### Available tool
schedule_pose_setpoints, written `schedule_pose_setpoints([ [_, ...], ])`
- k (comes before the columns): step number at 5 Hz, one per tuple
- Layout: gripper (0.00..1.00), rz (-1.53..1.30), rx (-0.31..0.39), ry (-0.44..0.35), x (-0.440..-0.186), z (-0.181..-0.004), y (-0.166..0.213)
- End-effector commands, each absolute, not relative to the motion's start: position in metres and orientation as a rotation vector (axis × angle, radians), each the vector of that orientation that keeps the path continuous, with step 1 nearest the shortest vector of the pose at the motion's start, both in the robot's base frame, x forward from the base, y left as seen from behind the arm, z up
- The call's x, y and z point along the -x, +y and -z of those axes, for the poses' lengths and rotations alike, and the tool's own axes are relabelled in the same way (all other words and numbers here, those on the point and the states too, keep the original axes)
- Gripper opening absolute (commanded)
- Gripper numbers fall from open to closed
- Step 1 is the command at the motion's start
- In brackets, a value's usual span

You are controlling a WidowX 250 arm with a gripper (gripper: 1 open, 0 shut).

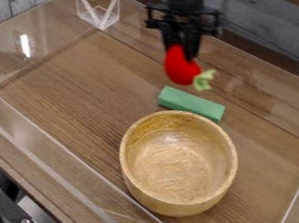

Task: Move the red fruit to the right

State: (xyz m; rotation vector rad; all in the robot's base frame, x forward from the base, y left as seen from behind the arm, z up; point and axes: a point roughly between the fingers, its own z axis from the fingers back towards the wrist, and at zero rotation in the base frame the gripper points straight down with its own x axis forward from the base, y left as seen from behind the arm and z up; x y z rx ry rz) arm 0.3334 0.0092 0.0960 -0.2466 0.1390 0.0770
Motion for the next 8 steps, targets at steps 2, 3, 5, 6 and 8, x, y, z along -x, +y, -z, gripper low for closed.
schedule_pose_setpoints([
  [2,0.00,-0.142,0.243,0.032,-0.336,-0.135,-0.021],
  [3,0.00,-0.109,0.239,0.033,-0.334,-0.139,-0.043],
  [5,0.00,-0.124,0.197,0.043,-0.343,-0.117,-0.064],
  [6,0.00,-0.144,0.172,0.050,-0.355,-0.091,-0.068],
  [8,0.00,-0.094,0.131,0.055,-0.369,-0.048,-0.074],
])
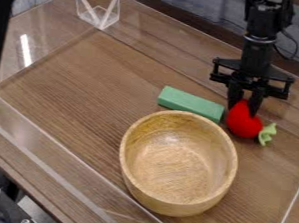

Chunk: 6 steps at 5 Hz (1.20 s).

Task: Move the red fruit to the right

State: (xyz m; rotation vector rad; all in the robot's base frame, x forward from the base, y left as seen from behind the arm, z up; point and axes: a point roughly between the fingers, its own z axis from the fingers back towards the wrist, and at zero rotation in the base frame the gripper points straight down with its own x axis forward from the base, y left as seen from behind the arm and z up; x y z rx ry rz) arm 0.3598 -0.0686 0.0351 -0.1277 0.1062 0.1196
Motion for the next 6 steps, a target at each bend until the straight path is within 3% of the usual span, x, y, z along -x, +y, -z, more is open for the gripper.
schedule_pose_setpoints([
  [1,1.00,-0.029,0.116,0.068,-0.370,-0.036,-0.074],
  [4,1.00,-0.025,0.085,0.082,-0.365,-0.031,-0.085],
  [6,1.00,-0.001,0.131,0.027,-0.362,-0.072,-0.090],
])
